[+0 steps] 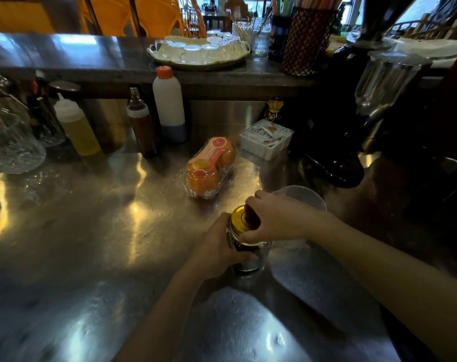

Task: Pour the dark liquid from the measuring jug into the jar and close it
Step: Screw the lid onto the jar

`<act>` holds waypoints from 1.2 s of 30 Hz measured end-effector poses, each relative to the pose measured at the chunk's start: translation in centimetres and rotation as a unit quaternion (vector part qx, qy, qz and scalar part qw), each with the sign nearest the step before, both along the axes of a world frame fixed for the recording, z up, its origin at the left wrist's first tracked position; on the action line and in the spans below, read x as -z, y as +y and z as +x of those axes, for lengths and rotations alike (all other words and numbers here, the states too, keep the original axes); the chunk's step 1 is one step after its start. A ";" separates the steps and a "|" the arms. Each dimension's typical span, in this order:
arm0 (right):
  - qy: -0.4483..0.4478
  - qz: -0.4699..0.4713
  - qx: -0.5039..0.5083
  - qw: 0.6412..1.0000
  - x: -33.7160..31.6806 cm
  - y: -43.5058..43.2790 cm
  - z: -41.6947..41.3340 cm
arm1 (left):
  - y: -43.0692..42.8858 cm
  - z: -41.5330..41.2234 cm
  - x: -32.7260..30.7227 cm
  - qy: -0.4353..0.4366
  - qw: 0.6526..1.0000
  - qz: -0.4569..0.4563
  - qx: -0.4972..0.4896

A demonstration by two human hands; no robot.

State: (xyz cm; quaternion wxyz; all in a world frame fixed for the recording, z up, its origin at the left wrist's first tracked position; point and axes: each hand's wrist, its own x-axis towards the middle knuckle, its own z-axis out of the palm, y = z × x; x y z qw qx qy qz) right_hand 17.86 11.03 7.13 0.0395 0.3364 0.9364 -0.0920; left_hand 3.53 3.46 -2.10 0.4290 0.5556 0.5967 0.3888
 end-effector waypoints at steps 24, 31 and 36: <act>-0.100 -0.097 -0.164 0.977 -2.9 2.0 -1.1 | 0.7 -0.5 -0.4 0.060 0.997 -0.024 0.047; -0.077 0.171 -0.095 0.978 -1.5 1.3 -1.3 | 0.7 -0.6 -0.4 0.058 0.997 -0.025 0.051; -0.095 -0.090 -0.162 0.978 -2.4 1.8 -0.5 | 0.6 -0.6 -0.2 0.061 0.997 -0.007 0.045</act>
